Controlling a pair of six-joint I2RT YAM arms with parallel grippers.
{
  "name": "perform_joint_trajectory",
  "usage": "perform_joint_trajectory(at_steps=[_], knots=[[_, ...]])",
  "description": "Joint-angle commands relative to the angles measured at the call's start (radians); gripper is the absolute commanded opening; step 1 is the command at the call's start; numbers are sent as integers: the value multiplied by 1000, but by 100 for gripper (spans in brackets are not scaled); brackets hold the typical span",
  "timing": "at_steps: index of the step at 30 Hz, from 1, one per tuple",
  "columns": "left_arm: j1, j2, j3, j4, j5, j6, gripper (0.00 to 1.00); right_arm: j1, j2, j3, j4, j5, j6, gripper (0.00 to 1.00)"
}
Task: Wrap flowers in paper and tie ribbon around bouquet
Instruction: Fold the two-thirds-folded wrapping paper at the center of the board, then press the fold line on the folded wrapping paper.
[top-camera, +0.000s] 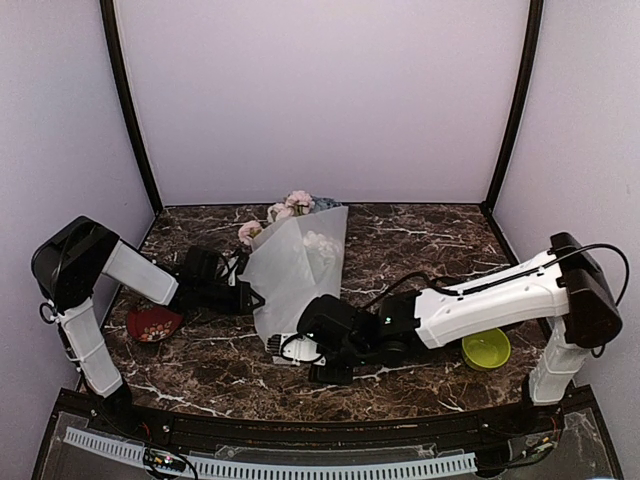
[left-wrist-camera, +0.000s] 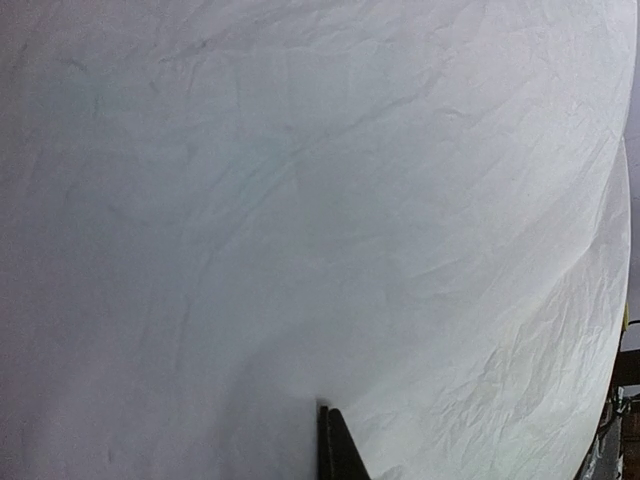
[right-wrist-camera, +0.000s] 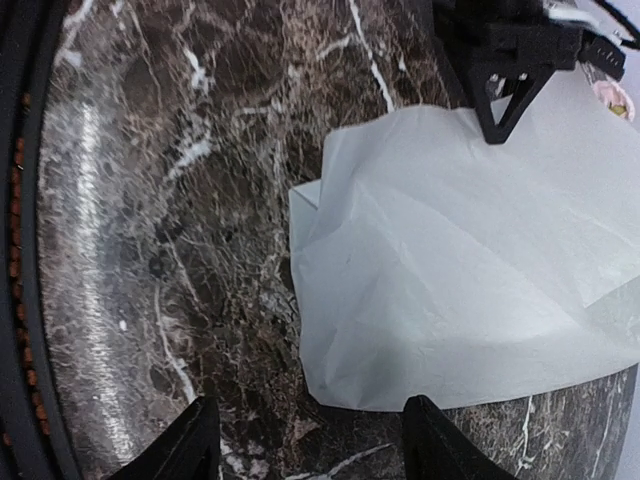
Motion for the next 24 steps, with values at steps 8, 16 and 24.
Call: perform_joint_trajectory(at_steps=[8, 16, 24], knots=[[5, 25, -22, -48, -36, 32, 0, -192, 16, 181, 120, -316, 211, 43], [10, 21, -17, -56, -51, 43, 0, -181, 233, 244, 165, -264, 226, 3], [15, 36, 27, -83, -71, 69, 0, -64, 305, 175, 97, -239, 177, 0]])
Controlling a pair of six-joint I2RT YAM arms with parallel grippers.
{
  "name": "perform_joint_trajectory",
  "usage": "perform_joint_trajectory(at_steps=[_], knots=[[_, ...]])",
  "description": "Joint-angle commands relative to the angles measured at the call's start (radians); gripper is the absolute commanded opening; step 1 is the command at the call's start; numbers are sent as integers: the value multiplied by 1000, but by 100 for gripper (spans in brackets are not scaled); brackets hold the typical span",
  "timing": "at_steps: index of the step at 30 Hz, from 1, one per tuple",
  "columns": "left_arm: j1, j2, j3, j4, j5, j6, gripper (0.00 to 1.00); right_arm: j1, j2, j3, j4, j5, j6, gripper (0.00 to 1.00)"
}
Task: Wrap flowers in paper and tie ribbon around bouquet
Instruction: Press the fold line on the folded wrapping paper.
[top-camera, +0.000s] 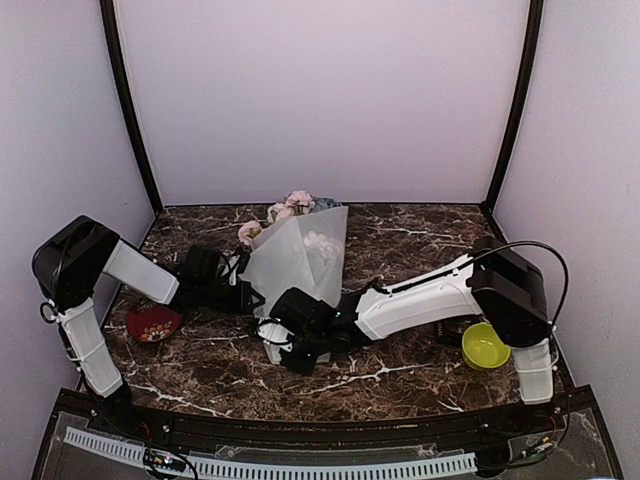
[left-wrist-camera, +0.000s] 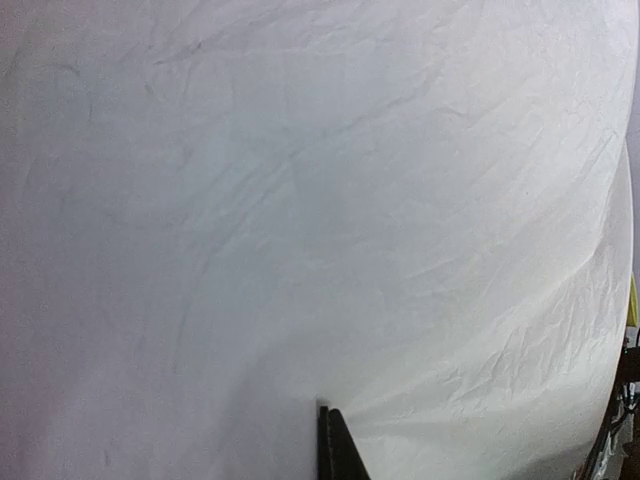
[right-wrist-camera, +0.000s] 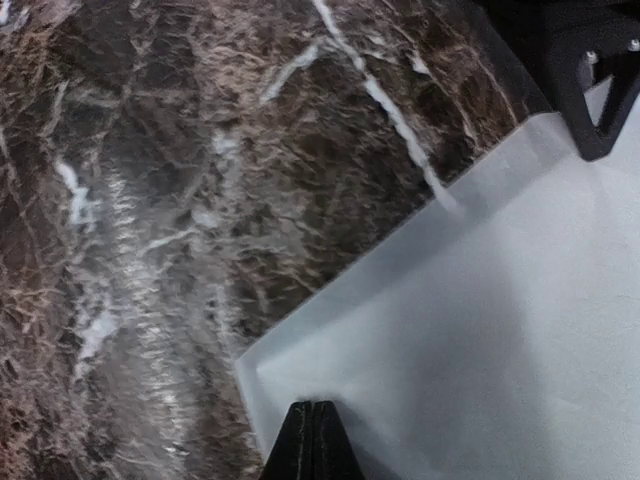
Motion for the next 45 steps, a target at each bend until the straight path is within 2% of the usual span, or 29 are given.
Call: perform_joint_trajectory(at_steps=[1, 7, 10, 14, 19, 24, 27, 32, 35, 39, 43, 45], knots=[[11, 37, 24, -87, -62, 40, 0, 55, -44, -78, -13, -13, -18, 0], [12, 45, 33, -95, -57, 53, 0, 47, -230, -169, -3, -121, -23, 0], [11, 45, 26, -84, -53, 46, 0, -26, -292, -193, 58, -130, 43, 0], [12, 45, 22, -80, -46, 38, 0, -123, -241, -173, 78, -146, 123, 0], [12, 39, 22, -91, -49, 41, 0, -156, -186, -231, 100, -157, 156, 0], [11, 39, 30, -97, -63, 52, 0, -157, -212, -345, 88, -154, 184, 0], [13, 44, 39, -109, -70, 60, 0, -156, -286, -389, 66, -159, 199, 0], [12, 48, 41, -115, -71, 76, 0, -216, -448, -422, 3, -124, 221, 0], [12, 44, 38, -111, -63, 74, 0, -310, -501, -412, -78, -19, 273, 0], [11, 40, 34, -112, -66, 76, 0, -451, -487, -382, -242, 145, 385, 4], [12, 40, 35, -117, -63, 82, 0, -513, -425, -357, -376, 236, 466, 5], [11, 39, 35, -119, -63, 85, 0, -541, -408, -368, -394, 258, 493, 11]])
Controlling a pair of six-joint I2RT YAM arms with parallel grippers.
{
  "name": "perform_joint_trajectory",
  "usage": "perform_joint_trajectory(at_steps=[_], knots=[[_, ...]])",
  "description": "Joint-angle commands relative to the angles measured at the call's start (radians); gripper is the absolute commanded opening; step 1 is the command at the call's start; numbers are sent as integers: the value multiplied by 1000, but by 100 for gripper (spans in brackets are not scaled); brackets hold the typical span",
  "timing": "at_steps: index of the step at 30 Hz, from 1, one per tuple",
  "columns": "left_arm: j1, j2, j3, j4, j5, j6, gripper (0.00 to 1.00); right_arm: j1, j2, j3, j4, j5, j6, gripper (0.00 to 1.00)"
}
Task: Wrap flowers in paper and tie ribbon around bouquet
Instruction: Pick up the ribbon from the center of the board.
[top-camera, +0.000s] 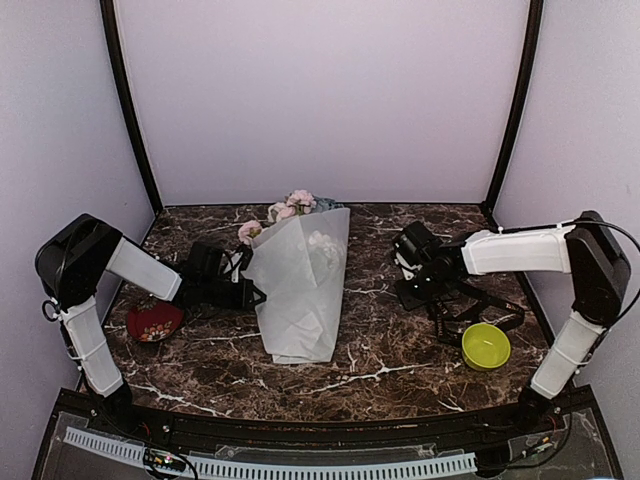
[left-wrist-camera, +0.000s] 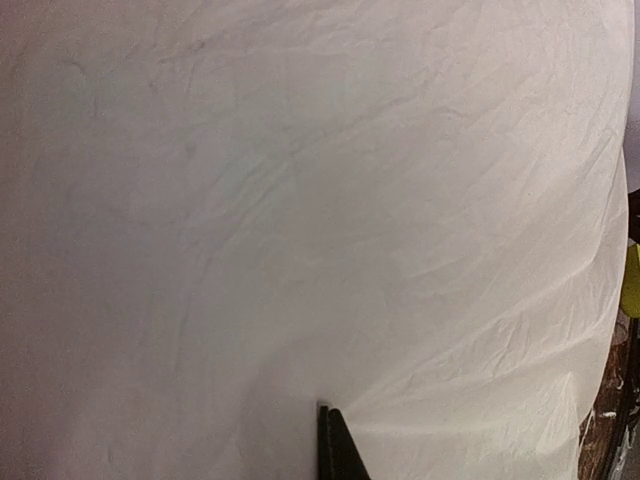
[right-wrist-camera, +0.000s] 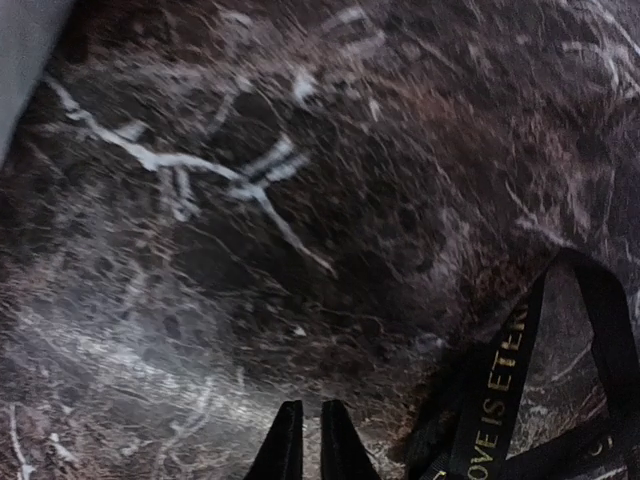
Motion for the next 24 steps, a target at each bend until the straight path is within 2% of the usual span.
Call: perform_joint_trajectory(at_steps=[1, 4, 17, 18, 19, 20, 21, 24], knots=[[9, 15, -7, -94, -49, 24, 0, -43, 48, -10, -152, 123, 115, 17], [9, 14, -8, -92, -46, 24, 0, -79, 63, -35, -126, 132, 125, 24], [9, 11, -5, -98, -48, 34, 0, -150, 114, -52, -42, 32, 103, 26], [9, 12, -4, -99, -48, 33, 0, -159, 116, -58, -26, 15, 96, 23], [9, 11, -2, -101, -49, 36, 0, -172, 119, -63, -12, -6, 88, 16], [9, 11, 0, -103, -50, 38, 0, -186, 121, -66, 4, -31, 79, 4], [10, 11, 1, -108, -52, 39, 0, -202, 121, -69, 23, -58, 72, 0], [9, 8, 2, -120, -60, 42, 0, -264, 96, -42, 68, -140, 42, 0]])
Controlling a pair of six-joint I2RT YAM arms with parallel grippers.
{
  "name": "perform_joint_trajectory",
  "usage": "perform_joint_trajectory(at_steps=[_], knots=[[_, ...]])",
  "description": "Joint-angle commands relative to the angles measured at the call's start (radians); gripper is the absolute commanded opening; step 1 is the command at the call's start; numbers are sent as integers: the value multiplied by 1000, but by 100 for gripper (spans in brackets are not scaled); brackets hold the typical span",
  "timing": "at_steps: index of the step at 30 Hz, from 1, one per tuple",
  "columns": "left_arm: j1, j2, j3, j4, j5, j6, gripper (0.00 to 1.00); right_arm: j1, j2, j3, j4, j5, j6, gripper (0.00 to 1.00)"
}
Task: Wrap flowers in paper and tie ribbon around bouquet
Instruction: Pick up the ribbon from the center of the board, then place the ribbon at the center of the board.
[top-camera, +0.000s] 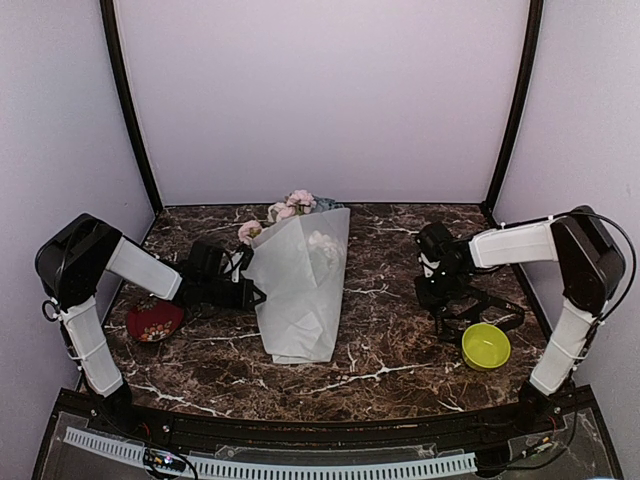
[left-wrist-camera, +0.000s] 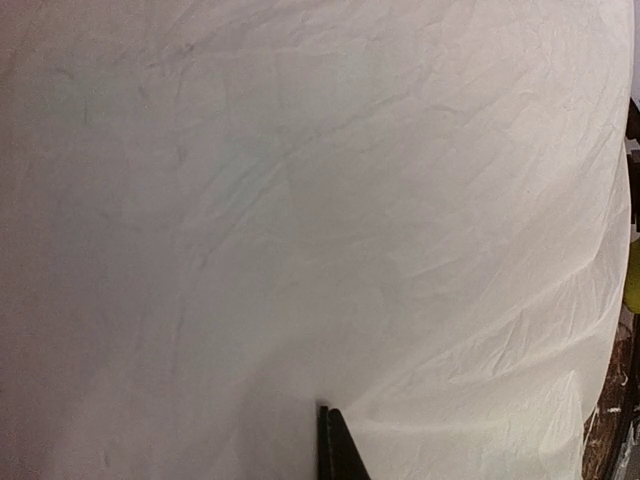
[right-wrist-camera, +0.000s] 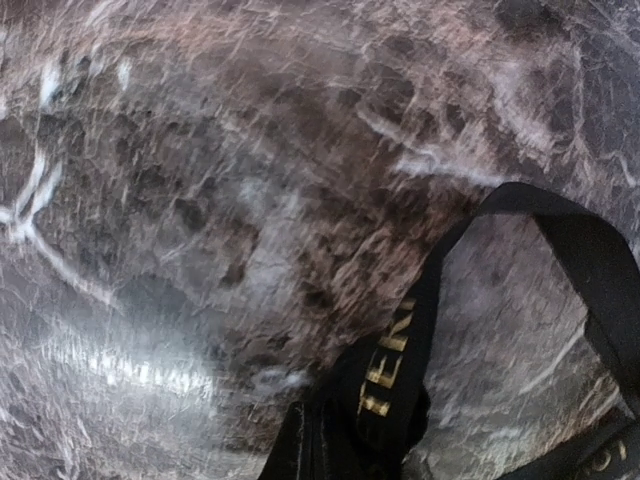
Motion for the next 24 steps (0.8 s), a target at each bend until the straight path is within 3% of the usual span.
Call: perform_joint_trajectory(at_steps=[1, 5, 8, 12, 19, 24], knots=[[9, 6, -7, -108, -58, 25, 0, -89, -18, 24, 81, -122, -55, 0], [10, 1, -9, -121, -70, 35, 0, -203, -170, 249, 68, -118, -129, 0], [10, -5, -9, -134, -82, 46, 0, -283, -306, 428, 143, -212, -121, 0], [9, -14, -9, -139, -90, 47, 0, -287, -452, 576, 296, -376, -166, 0], [9, -17, -7, -146, -100, 58, 0, -285, -714, 429, 676, -732, -85, 0], [10, -15, 0, -158, -104, 65, 0, -254, -692, 345, 721, -891, 76, 0]])
